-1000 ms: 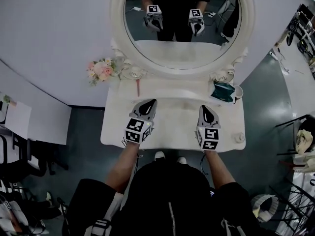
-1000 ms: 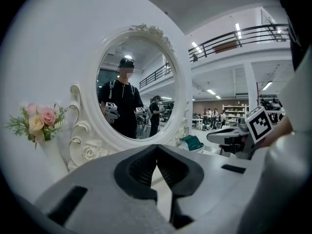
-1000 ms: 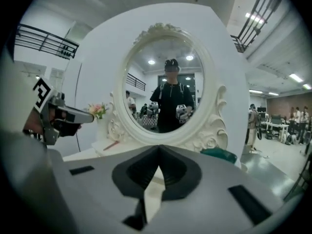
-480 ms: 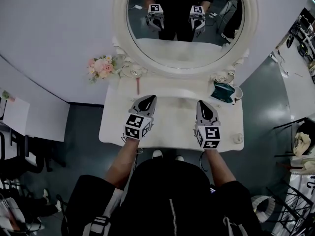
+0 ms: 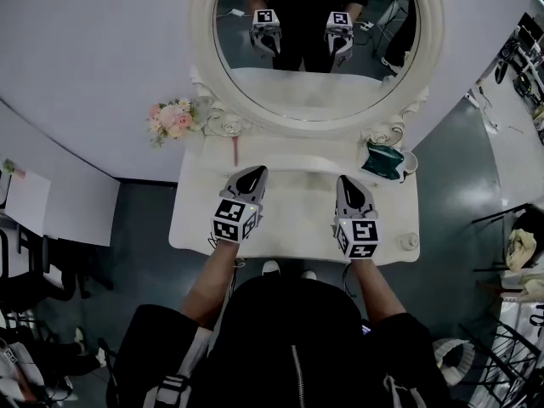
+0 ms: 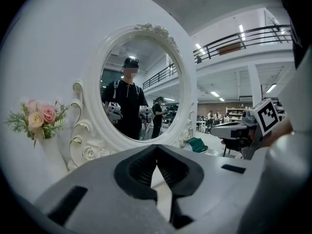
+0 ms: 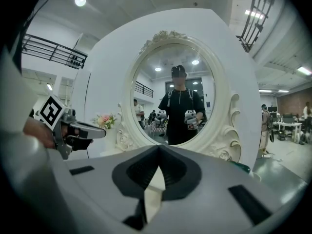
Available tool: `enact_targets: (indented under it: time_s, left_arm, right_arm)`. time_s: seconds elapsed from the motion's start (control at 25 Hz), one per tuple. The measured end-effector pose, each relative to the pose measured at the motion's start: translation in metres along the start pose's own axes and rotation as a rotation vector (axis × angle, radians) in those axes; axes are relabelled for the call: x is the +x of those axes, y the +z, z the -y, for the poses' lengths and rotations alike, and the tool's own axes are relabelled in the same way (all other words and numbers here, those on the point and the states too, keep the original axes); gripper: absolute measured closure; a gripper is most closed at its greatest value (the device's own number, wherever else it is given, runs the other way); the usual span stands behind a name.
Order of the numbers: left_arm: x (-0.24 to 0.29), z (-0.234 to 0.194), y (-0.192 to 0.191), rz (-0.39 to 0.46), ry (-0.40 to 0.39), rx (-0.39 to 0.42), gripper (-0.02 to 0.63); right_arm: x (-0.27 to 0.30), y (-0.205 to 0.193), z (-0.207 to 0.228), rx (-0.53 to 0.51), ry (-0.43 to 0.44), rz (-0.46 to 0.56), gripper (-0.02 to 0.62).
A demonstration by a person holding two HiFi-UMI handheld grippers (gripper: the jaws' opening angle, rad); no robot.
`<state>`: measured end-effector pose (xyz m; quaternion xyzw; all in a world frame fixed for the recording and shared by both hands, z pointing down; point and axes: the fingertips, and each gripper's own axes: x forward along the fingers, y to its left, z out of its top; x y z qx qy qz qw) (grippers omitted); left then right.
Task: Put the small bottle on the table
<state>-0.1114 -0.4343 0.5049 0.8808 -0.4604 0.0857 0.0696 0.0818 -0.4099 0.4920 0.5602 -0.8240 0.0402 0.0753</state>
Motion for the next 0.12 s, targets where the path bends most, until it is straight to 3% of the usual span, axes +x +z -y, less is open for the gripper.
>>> enact_targets:
  time_s: [0.12]
  left_arm:
    - [0.0010,0.0013,0.0007,0.001,0.003,0.001,0.604]
  right_arm:
    - [-0.0010,-0.0007,0.0024,0.003,0.001,0.002,0.592]
